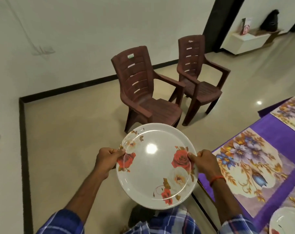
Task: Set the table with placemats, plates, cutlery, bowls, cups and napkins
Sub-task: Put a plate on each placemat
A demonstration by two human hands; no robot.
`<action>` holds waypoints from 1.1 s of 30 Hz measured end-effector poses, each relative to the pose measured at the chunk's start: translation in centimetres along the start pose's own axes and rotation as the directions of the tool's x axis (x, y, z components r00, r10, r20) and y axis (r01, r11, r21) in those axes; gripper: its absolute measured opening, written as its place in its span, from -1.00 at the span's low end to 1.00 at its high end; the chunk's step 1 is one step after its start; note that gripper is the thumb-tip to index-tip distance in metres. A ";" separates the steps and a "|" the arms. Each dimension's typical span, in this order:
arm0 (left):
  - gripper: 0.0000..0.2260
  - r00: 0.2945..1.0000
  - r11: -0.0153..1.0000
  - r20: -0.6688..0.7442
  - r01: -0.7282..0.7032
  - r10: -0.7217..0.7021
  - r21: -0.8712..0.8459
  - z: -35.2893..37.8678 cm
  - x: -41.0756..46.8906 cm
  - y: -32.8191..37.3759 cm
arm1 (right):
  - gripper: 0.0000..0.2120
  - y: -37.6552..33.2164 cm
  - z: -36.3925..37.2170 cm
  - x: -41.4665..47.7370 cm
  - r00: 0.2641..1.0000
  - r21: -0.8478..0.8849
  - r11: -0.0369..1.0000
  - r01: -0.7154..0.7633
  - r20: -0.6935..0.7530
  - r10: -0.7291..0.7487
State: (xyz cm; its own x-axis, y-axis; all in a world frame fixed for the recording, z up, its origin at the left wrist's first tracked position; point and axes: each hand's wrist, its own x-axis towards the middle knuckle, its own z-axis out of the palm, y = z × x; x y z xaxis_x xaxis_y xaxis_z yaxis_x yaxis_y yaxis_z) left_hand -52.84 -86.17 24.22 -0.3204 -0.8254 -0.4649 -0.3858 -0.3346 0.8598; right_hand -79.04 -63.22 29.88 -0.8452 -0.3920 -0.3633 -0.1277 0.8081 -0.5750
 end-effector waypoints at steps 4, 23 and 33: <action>-0.65 0.999 0.999 0.045 0.000 -0.002 0.039 2.1 3.6 2.3 | -0.64 -0.3 0.2 3.1 0.998 0.053 0.998 -0.041 -0.040 0.043; -0.69 0.958 0.956 0.287 -0.086 0.002 0.281 18.6 20.3 14.9 | -0.63 0.1 -4.5 17.4 0.948 0.218 0.941 -0.258 -0.130 0.290; -0.71 0.866 0.897 0.500 -0.208 -0.016 0.390 27.6 23.8 18.7 | -0.56 3.8 -5.2 18.1 0.831 0.345 0.832 -0.434 -0.205 0.518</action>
State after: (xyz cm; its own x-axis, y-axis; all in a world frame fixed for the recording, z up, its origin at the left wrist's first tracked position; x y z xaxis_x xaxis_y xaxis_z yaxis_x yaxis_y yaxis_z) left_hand -91.56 -99.54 23.40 -0.7035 -0.4821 -0.5222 -0.6169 0.0495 0.7855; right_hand -97.58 -65.00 24.97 -0.8746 0.1831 -0.4490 0.4393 0.6912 -0.5738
